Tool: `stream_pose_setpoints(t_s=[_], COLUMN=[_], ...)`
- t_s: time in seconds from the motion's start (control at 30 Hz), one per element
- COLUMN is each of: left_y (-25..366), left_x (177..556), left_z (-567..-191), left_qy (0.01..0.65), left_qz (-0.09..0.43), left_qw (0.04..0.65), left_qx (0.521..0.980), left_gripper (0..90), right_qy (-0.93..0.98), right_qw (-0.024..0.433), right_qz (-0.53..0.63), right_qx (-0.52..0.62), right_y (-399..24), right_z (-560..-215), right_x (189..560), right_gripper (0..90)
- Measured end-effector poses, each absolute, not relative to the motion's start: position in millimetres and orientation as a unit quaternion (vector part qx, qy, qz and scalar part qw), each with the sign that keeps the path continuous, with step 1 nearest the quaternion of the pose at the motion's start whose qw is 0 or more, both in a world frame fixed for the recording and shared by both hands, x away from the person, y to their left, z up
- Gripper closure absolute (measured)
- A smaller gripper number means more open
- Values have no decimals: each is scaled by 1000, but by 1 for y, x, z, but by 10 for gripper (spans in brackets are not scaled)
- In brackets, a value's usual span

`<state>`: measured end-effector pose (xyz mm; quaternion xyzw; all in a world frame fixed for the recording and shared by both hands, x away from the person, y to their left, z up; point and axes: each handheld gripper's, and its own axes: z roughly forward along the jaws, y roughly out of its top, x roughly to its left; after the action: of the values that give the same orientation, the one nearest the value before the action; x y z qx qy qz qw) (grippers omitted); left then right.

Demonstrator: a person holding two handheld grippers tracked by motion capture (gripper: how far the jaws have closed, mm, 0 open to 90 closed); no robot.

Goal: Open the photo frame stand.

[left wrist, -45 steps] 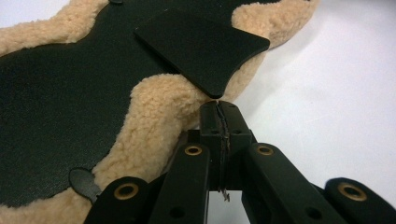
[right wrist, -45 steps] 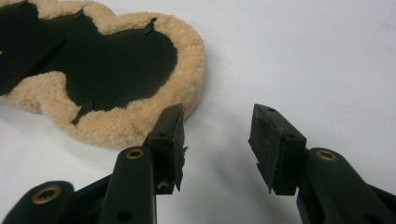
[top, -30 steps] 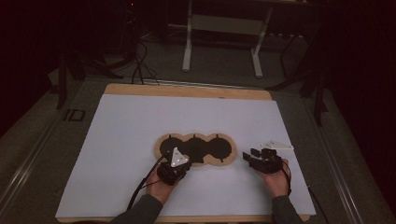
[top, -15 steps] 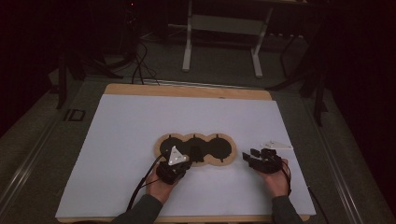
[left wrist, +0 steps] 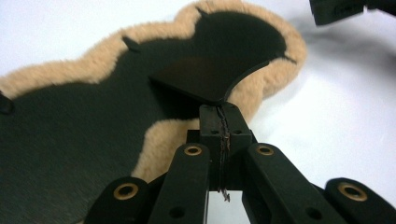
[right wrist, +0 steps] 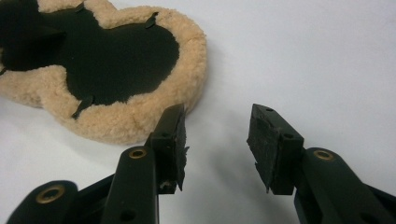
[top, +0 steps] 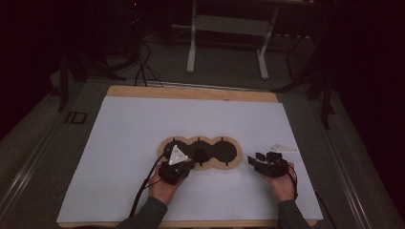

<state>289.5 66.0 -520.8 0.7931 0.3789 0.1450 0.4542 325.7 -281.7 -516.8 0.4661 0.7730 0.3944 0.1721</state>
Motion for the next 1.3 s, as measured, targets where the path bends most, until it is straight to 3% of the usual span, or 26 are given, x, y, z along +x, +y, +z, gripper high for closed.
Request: stream_pose_setpoints(t_s=[0.4,0.67,1.13,1.3], left_y=[66,66,65,60], left_x=[291,285,273,279], left_z=[-515,-511,-497,-490], left_qy=[377,360,302,289], left_qz=[152,140,168,186], left_qw=[452,458,468,451], left_qx=[794,801,813,823], left_gripper=[859,759,655,576], right_qy=[772,771,769,767], right_qw=[171,171,172,173], right_qz=[395,395,395,396], right_qx=[467,470,472,474], right_y=[-282,-283,-283,-284], right_z=[-517,-517,-517,-517], right_x=[326,326,326,326], right_gripper=[560,560,547,530])
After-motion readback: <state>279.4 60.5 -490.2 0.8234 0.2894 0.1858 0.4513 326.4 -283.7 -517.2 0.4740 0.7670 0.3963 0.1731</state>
